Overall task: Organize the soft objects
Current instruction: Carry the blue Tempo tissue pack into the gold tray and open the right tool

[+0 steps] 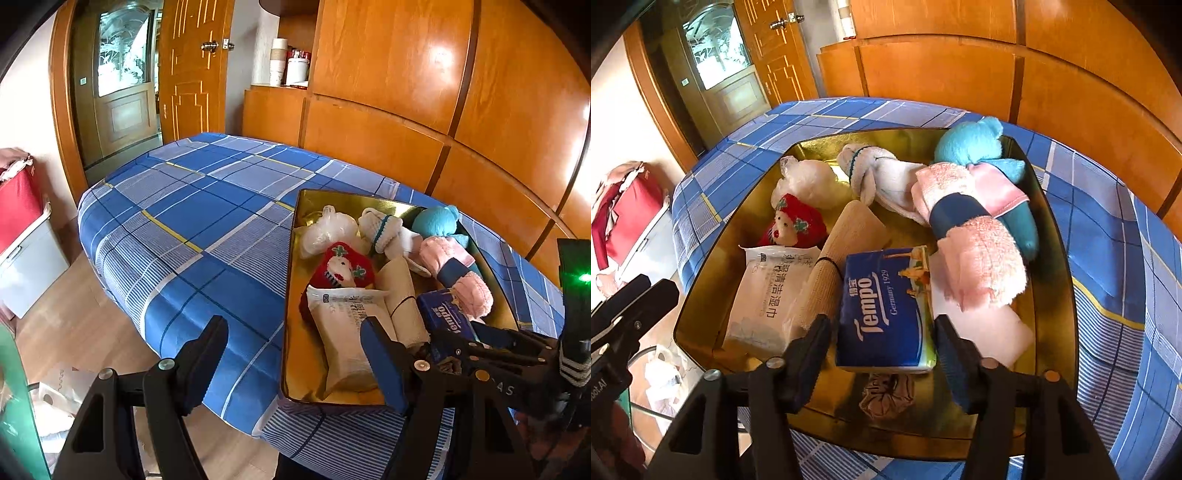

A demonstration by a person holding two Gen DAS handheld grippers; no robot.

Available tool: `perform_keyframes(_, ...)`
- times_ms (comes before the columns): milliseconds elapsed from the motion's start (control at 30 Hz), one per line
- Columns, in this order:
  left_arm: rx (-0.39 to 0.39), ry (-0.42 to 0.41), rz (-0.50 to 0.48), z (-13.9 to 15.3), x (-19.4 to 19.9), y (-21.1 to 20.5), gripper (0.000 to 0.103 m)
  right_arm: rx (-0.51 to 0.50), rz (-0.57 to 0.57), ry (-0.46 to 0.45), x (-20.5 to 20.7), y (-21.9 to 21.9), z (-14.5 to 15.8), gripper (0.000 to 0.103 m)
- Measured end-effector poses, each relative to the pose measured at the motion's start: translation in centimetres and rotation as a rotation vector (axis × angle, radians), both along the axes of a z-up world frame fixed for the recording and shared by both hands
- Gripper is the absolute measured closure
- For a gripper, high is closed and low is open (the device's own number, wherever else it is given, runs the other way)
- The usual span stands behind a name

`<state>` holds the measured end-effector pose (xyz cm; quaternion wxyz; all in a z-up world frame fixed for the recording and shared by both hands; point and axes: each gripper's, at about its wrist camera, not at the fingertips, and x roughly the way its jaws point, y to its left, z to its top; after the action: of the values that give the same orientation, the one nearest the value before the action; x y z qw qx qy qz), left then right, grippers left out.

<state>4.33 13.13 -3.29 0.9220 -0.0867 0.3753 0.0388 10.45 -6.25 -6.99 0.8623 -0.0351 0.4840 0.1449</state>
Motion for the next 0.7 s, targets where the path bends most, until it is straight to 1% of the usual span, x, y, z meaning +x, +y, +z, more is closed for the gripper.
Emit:
perform_keyframes(133,0.005,-0.004,-0.003,0.1,0.0,-0.2,0.028,0.010,-0.015,0.000,0.2,0.1,-0.2,0.052)
perform_keyframes(233,0.008,-0.004,-0.001,0.2,-0.1,-0.3,0.028,0.017,-0.055,0.003,0.7,0.7,-0.2,0.052)
perform_keyframes(333,0.019,0.000,0.000,0.2,0.0,-0.4,0.028,0.002,-0.079,-0.003,1.0,1.4,-0.5,0.052)
perform_keyframes(433,0.029,0.002,0.003,0.2,-0.1,-0.5,0.028,-0.023,-0.072,-0.015,0.7,1.8,-0.7,0.052)
perform_keyframes(600,0.041,-0.010,0.002,0.6,-0.4,-0.8,0.028,0.002,-0.081,-0.010,0.5,1.1,-0.7,0.052)
perform_keyframes(700,0.050,-0.018,-0.003,0.9,-0.6,-1.1,0.028,-0.001,-0.063,-0.008,0.3,1.0,-0.6,0.051)
